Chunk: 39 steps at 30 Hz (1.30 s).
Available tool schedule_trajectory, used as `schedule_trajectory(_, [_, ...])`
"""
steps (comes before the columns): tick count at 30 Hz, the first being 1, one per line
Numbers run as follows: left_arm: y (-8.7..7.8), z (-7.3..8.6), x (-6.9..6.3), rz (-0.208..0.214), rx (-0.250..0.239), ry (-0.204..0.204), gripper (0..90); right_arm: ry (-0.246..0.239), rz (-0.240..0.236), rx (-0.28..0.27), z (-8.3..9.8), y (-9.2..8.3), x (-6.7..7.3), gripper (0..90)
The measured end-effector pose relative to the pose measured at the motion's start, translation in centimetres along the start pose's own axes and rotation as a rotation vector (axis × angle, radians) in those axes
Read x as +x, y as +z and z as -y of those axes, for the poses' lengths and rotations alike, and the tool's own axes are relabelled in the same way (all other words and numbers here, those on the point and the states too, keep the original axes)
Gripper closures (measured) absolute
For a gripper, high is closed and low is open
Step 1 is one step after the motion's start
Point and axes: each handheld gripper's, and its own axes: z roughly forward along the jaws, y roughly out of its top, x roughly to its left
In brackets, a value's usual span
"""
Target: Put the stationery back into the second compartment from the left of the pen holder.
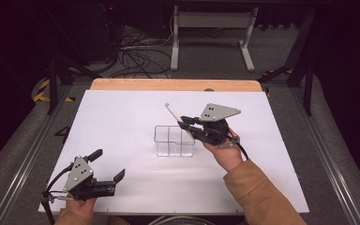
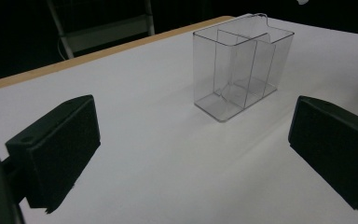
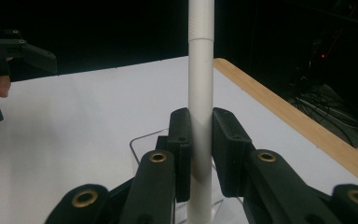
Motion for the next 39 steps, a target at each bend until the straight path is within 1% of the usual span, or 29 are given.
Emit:
schedule_trajectory(1, [0.0,0.0,0.0,0.000,0.001,0.007,2.8,0.000,-0.001,-0.002,0.0,0.2,0.1,78.3])
schedule_trajectory(7, [0.1,0.0,0.0,0.003,0.001,0.007,2.8,0.002,0.008,-0.026,0.3,1.5,0.4,78.3])
schedule_trajectory(8, [0.1,0.0,0.1,0.001,0.001,0.015,2.8,0.006,0.008,-0.029,0.4,1.7,0.5,78.3])
schedule_trajectory(9, [0.1,0.0,0.0,0.002,0.000,0.006,2.8,0.010,0.013,-0.031,0.5,1.9,0.5,78.3])
schedule_trajectory(13, [0.1,-0.1,0.1,0.004,0.001,0.012,2.8,0.024,0.018,-0.051,0.7,2.6,0.7,78.3])
schedule_trajectory(18, [0.2,-0.1,0.1,0.007,0.003,0.017,2.8,0.022,0.041,-0.069,1.0,3.3,0.9,78.3])
schedule_trajectory(21, [0.3,-0.1,0.1,0.007,0.001,0.013,2.8,0.027,0.044,-0.077,1.1,3.8,1.0,78.3])
schedule_trajectory(29, [0.3,-0.1,0.1,0.012,0.002,0.016,2.8,0.034,0.047,-0.077,1.6,4.5,1.3,78.3])
schedule_trajectory(34, [0.3,-0.1,0.1,0.010,0.002,0.018,2.8,0.052,0.042,-0.086,2.1,4.8,1.2,78.3])
schedule_trajectory(39, [0.3,-0.1,0.1,0.011,0.002,0.013,2.8,0.048,0.052,-0.076,2.7,5.1,1.3,78.3])
